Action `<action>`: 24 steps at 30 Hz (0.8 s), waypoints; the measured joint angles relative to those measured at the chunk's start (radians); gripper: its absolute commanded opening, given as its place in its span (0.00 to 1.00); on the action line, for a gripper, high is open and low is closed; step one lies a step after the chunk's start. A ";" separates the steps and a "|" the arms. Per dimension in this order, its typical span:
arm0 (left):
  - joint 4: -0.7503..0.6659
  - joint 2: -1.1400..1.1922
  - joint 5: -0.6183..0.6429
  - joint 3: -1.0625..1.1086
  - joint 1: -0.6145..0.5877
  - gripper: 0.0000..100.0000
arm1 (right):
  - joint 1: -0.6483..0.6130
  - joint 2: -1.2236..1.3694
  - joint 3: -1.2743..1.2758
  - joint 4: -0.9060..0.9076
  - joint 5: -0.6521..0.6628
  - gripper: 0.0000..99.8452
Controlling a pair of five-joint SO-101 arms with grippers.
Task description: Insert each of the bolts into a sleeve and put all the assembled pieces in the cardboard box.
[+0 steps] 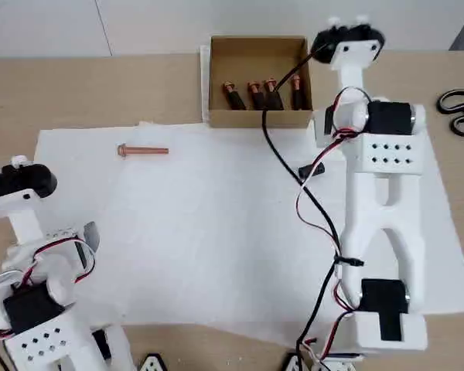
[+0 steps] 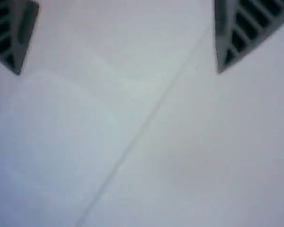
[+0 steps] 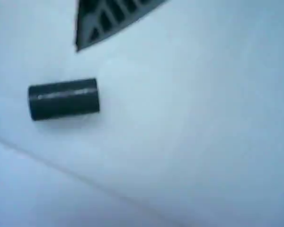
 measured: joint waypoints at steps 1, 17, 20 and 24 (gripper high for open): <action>0.000 0.000 0.000 0.000 0.000 0.25 | 0.003 0.000 0.015 0.003 0.021 0.19; 0.000 0.000 0.000 0.000 0.000 0.25 | 0.003 0.049 0.080 0.003 0.473 0.18; 0.000 0.000 0.000 0.000 0.000 0.25 | 0.002 0.049 0.080 0.003 0.555 0.18; 0.000 0.000 0.000 0.000 0.000 0.25 | 0.020 0.049 0.080 0.003 0.663 0.18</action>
